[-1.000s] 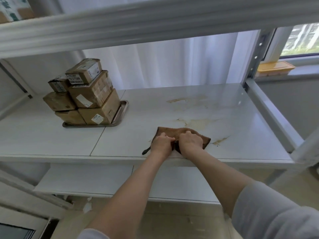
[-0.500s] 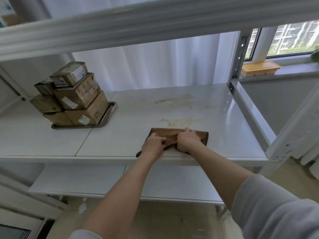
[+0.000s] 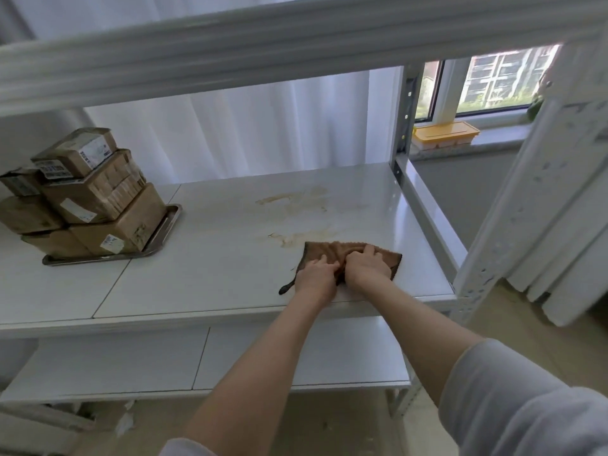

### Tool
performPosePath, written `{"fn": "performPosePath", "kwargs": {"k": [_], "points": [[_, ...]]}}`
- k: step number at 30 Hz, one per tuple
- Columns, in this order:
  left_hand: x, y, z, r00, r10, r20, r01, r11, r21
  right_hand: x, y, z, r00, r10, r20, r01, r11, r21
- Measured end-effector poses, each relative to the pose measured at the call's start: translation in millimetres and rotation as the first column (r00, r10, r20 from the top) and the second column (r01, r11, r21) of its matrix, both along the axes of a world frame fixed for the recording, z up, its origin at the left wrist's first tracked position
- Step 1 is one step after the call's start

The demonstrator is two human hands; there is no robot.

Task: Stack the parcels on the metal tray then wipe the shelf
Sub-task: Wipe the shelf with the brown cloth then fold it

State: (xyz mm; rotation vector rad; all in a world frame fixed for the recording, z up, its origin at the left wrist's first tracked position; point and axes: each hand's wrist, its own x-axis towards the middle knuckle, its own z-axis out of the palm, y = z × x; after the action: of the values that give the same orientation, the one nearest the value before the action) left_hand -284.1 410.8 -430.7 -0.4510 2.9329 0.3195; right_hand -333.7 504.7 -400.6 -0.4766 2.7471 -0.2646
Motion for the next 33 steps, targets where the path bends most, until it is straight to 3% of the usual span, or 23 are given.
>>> {"fn": "performPosePath", "kwargs": {"k": [4, 7, 10, 14, 19, 22, 26, 33], "points": [[-22.8, 34.7, 1.5, 0.994, -0.108, 0.004, 0.108, 0.992, 0.071, -23.8, 32.7, -0.1, 0.992, -0.123, 0.002, 0.123, 0.989, 0.077], [-27.8, 38.4, 1.9, 0.995, -0.098, 0.020, 0.094, 0.986, 0.140, -33.5, 34.8, -0.1, 0.990, -0.141, 0.019, 0.139, 0.987, 0.080], [-18.1, 17.5, 5.8, 0.999, 0.008, 0.033, -0.015, 0.980, 0.198, -35.6, 17.9, -0.7, 0.995, -0.072, 0.064, 0.069, 0.997, 0.047], [13.1, -28.8, 10.2, 0.984, 0.170, 0.042, -0.175, 0.972, 0.155, -20.6, -18.8, -6.6, 0.985, 0.140, 0.102, -0.140, 0.990, 0.001], [48.8, -81.9, 12.1, 0.902, 0.431, -0.007, -0.425, 0.892, 0.156, 6.2, -67.2, -10.5, 0.915, 0.366, 0.173, -0.358, 0.931, -0.076], [44.3, -86.4, 13.1, 0.860, 0.503, -0.080, -0.497, 0.864, 0.086, 7.2, -69.1, -8.1, 0.925, 0.349, 0.150, -0.324, 0.931, -0.165], [15.8, -63.0, 13.7, 0.918, 0.378, -0.123, -0.385, 0.922, -0.036, -11.1, -53.4, -4.7, 0.980, 0.184, 0.073, -0.169, 0.970, -0.172], [-56.5, -8.5, 19.0, 0.998, 0.054, -0.039, -0.052, 0.997, 0.057, -66.5, -7.3, -8.5, 0.995, -0.100, 0.015, 0.101, 0.994, -0.038]]}}
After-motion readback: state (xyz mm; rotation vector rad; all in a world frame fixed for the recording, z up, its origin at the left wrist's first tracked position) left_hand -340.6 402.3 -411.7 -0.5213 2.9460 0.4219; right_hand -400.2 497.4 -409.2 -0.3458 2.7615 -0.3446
